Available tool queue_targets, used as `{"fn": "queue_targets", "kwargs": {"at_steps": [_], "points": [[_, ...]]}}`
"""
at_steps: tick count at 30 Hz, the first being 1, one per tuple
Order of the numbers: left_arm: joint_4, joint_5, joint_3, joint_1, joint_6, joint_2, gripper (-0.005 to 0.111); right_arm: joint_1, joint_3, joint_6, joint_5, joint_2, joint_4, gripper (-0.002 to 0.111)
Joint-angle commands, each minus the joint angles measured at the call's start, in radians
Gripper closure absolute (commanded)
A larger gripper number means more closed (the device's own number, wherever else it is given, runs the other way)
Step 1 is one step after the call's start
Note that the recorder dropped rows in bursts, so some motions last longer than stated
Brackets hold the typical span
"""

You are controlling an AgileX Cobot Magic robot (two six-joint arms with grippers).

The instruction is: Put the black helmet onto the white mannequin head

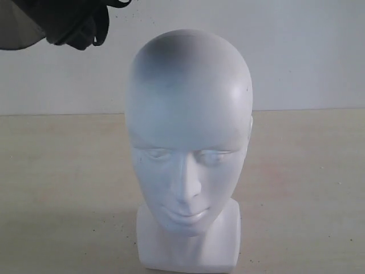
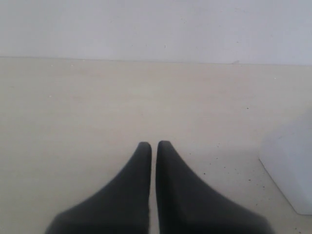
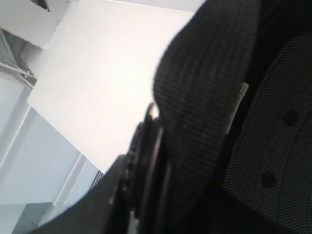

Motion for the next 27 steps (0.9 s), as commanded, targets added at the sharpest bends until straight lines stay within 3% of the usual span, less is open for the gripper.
{"fn": "queue_targets", "kwargs": {"at_steps": [1,9,15,27], "points": [[-0.005,-0.001,0.003,0.000,0.003,-0.003,0.102,-0.008,0.009,-0.058,-0.103,0.001,0.024,0.109],[-0.005,-0.001,0.003,0.000,0.003,-0.003,0.102,-0.029,0.013,-0.230,-0.103,0.022,0.055,0.109],[-0.005,-0.001,0.003,0.000,0.003,-0.003,0.102,-0.029,0.013,-0.178,-0.103,0.020,0.156,0.109],[-0.005,-0.001,0.003,0.000,0.003,-0.003,0.102,-0.122,0.019,-0.024,-0.103,-0.012,0.141,0.109]]}}
